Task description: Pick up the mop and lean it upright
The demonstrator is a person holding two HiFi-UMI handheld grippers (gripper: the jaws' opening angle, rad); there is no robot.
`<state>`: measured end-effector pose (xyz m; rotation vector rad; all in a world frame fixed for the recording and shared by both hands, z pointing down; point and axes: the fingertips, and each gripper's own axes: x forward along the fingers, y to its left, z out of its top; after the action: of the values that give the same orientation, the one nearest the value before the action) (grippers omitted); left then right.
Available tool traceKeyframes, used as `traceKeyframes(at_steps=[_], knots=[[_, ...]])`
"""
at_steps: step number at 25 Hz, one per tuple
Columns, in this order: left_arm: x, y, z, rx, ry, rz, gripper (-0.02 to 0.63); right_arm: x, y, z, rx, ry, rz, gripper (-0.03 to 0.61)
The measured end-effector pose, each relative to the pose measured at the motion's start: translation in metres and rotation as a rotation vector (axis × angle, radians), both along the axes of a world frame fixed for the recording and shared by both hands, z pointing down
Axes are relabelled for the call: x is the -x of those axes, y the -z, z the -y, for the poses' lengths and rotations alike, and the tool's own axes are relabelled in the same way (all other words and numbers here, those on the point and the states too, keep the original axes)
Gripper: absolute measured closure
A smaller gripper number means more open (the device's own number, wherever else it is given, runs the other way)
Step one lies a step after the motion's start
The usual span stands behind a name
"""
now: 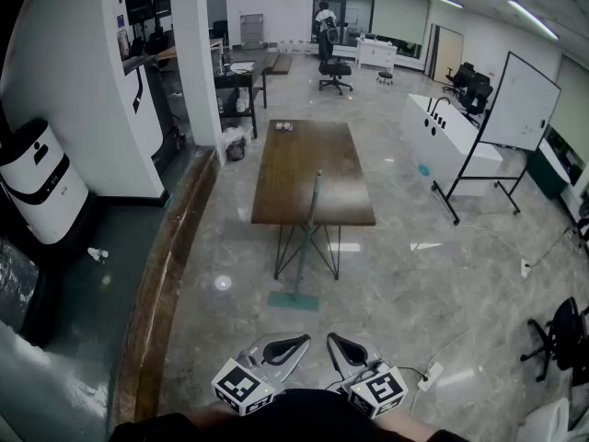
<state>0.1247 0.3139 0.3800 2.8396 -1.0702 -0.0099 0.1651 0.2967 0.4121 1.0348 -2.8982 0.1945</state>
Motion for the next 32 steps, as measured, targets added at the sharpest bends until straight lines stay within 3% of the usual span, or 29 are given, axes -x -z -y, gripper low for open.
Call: traceKeyframes(at_steps=[32], knots=[[-0.02, -0.009, -0.002, 0.034, 0.005, 0.008, 0.594, -0.018, -0.006, -0.006, 0.017, 0.006, 0.026, 0.574]])
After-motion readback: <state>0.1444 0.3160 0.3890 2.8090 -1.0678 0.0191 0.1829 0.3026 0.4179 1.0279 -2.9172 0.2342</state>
